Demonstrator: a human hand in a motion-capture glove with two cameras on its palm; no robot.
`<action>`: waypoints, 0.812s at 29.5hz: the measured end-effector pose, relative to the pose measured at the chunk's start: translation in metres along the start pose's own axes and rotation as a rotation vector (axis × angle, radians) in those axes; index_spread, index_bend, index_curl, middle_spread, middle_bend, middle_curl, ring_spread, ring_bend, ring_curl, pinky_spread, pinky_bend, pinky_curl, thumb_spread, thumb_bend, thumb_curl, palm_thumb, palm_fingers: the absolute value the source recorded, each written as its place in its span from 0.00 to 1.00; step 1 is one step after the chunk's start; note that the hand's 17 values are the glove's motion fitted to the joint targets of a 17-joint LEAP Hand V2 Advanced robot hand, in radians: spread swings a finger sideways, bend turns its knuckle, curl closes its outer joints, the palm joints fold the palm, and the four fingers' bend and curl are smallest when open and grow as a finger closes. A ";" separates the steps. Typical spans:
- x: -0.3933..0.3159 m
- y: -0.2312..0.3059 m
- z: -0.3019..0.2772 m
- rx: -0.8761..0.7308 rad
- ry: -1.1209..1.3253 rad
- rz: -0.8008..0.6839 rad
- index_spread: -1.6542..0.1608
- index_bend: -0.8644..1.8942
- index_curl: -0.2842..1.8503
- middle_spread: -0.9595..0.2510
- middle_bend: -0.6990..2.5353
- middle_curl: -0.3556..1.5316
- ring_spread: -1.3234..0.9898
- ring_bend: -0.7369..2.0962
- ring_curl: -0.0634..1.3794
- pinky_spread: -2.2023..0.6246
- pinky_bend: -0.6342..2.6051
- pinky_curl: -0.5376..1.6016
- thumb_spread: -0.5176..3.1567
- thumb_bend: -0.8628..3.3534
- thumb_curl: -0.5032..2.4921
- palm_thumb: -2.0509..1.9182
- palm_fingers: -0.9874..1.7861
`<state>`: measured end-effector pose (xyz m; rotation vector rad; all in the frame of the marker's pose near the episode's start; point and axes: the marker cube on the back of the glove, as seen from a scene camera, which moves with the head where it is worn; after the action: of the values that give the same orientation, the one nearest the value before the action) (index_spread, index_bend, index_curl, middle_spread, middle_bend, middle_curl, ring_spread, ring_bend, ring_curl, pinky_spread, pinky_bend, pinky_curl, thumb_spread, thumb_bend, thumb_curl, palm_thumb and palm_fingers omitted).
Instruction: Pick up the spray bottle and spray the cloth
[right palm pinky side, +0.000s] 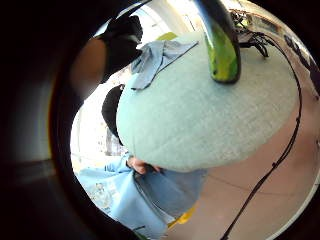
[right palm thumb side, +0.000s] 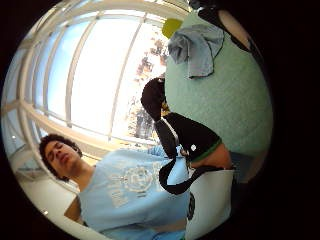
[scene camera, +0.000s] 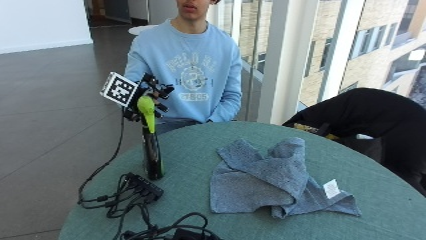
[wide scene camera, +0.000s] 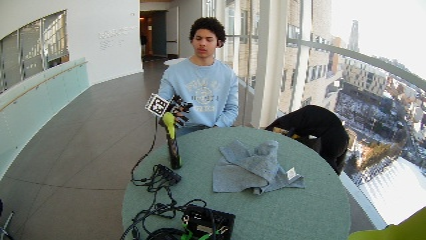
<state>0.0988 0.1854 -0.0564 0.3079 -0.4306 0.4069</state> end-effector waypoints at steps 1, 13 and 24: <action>0.004 -0.002 -0.005 0.026 -0.038 -0.002 0.69 0.35 0.25 0.72 0.31 0.38 0.57 0.37 0.26 0.86 0.27 0.39 0.45 0.20 0.26 0.67 0.55; 0.062 -0.045 -0.043 0.290 -0.214 0.061 0.70 0.37 0.25 0.73 0.31 0.39 0.57 0.37 0.26 0.86 0.27 0.40 0.44 0.20 0.26 0.67 0.57; 0.085 -0.102 -0.032 0.252 -0.339 0.216 0.70 0.35 0.25 0.73 0.30 0.39 0.57 0.38 0.27 0.86 0.27 0.41 0.43 0.20 0.27 0.68 0.58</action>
<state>0.2251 0.1345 -0.0657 0.5828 -0.7502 0.6256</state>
